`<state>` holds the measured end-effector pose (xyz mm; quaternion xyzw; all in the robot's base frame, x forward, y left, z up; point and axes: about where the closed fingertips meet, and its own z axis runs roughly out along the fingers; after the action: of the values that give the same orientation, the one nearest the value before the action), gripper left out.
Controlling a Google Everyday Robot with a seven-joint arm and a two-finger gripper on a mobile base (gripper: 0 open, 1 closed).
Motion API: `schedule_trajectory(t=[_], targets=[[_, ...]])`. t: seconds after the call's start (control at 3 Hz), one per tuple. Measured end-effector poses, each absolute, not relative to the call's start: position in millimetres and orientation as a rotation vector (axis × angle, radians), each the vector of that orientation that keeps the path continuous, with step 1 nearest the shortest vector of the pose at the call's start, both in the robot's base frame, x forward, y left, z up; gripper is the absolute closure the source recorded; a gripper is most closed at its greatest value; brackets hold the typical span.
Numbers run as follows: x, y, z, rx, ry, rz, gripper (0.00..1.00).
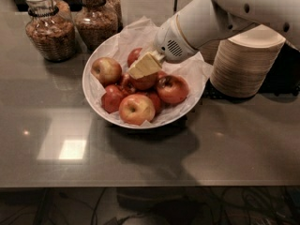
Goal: Pick apple from white bowl
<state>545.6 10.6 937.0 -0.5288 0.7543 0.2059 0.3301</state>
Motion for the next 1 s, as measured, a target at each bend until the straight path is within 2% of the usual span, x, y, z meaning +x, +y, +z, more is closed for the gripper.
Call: schedule_trajectory(t=[1.0], targets=[[531.3, -11.5, 930.6, -1.362, 1.983, 0.51, 0.0]])
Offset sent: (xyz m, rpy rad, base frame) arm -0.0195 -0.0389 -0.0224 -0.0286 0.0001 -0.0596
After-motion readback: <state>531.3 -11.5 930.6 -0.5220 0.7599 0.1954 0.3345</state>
